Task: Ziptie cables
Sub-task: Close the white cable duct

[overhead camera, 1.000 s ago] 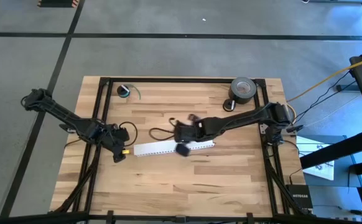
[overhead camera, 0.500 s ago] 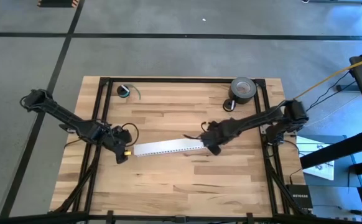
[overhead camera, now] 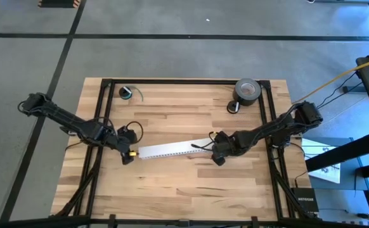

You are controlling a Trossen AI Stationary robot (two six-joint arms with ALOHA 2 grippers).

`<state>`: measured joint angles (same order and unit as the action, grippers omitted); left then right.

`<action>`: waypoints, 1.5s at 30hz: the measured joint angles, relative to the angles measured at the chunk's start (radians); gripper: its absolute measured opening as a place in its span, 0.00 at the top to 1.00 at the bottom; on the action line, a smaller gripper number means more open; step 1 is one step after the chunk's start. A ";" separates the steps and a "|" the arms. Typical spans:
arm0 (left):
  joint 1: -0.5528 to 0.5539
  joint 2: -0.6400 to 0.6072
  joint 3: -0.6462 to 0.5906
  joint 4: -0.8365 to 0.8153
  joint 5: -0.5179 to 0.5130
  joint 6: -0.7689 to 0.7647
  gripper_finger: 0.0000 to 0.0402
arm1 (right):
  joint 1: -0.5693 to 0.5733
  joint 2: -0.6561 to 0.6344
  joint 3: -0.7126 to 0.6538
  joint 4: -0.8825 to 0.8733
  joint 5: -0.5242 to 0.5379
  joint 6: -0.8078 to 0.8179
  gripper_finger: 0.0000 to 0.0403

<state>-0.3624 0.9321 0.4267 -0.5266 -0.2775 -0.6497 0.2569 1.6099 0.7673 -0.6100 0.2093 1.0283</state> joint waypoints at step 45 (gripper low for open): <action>0.076 0.146 0.041 0.077 0.096 0.078 0.24 | -0.002 0.005 -0.003 0.096 0.038 -0.042 1.00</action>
<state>-0.2867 1.0784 0.4674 -0.4500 -0.1815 -0.5717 0.2550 1.6154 0.7639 -0.5143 0.2473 0.9859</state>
